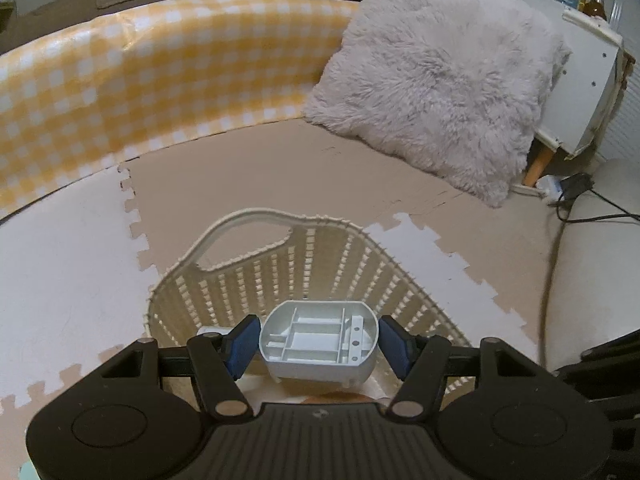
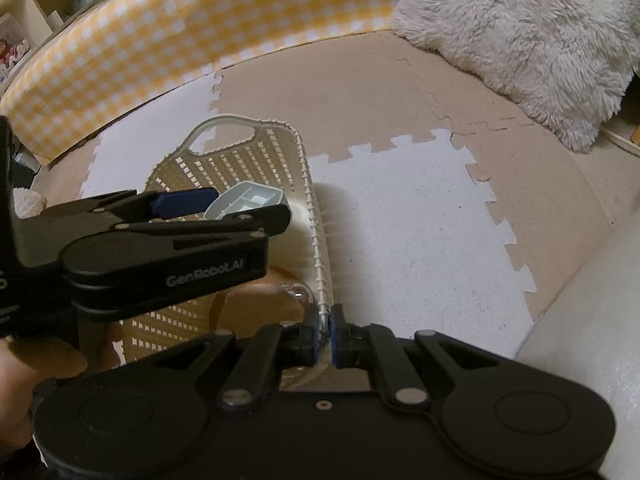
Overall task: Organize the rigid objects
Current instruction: 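Carry the grey tray into the basket and open the left gripper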
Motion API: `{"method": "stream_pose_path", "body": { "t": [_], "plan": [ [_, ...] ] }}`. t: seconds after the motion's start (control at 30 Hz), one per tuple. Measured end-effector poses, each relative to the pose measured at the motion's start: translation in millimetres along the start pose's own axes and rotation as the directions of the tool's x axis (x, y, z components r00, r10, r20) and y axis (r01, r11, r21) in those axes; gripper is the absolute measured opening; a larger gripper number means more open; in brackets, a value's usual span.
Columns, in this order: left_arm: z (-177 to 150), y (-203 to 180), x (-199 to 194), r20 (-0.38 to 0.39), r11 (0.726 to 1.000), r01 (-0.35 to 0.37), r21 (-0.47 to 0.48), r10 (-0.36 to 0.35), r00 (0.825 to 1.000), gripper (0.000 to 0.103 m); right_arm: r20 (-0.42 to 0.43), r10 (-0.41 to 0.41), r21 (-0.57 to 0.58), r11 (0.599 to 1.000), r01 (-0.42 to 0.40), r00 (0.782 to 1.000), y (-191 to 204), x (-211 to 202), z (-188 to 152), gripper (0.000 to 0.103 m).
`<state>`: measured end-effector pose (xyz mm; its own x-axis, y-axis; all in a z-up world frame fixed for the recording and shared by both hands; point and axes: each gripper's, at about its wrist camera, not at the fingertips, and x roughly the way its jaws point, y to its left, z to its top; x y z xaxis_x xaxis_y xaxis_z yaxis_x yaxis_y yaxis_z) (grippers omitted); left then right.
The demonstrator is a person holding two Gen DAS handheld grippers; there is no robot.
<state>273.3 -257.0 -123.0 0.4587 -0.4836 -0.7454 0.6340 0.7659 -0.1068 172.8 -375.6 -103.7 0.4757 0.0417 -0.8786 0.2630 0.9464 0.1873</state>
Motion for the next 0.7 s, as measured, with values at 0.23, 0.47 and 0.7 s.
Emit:
{"method": "stream_pose_path", "body": {
  "t": [0.23,0.47,0.7],
  "plan": [
    [1,-1,-3,-0.001,0.999,0.037,-0.028,-0.037,0.999,0.074,0.000,0.001,0.003,1.000,-0.001,1.000,0,0,0,0.006],
    [-1,-5,-10,-0.019,0.998,0.051,-0.033,-0.052,0.998,0.074,0.000,0.001,0.003,1.000,-0.001,1.000,-1,0,0,0.006],
    [0,-6,-24,-0.017,0.995,0.070,-0.065,-0.072,0.997,0.080,0.002,0.003,0.005,1.000,-0.003,1.000,0,0,0,0.006]
  ]
}}
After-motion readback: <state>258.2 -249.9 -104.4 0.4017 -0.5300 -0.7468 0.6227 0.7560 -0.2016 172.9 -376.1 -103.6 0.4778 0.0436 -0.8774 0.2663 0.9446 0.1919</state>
